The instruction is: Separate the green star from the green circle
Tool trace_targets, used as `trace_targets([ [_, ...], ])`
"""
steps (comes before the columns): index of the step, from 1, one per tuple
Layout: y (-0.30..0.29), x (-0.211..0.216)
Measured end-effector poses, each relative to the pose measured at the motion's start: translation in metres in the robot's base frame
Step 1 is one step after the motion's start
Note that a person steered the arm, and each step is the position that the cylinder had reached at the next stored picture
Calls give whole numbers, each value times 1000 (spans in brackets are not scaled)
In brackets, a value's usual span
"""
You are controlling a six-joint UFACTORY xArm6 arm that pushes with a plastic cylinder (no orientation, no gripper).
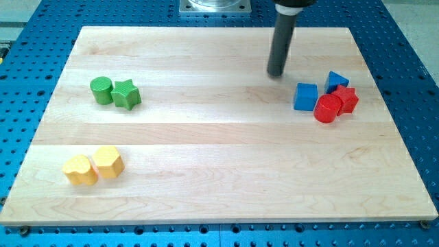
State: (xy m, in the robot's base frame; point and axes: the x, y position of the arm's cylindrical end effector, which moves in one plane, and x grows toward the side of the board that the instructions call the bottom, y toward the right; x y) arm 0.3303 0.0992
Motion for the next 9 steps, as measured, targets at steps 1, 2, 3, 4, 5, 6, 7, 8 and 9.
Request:
trace_targets([
  [1, -31, -1],
  [2, -47, -2],
  [3, -115, 3],
  [4, -203, 4],
  [5, -225, 4],
  [6, -268, 15],
  [7, -299, 23],
  [8, -304, 23],
  [9, -304, 28],
])
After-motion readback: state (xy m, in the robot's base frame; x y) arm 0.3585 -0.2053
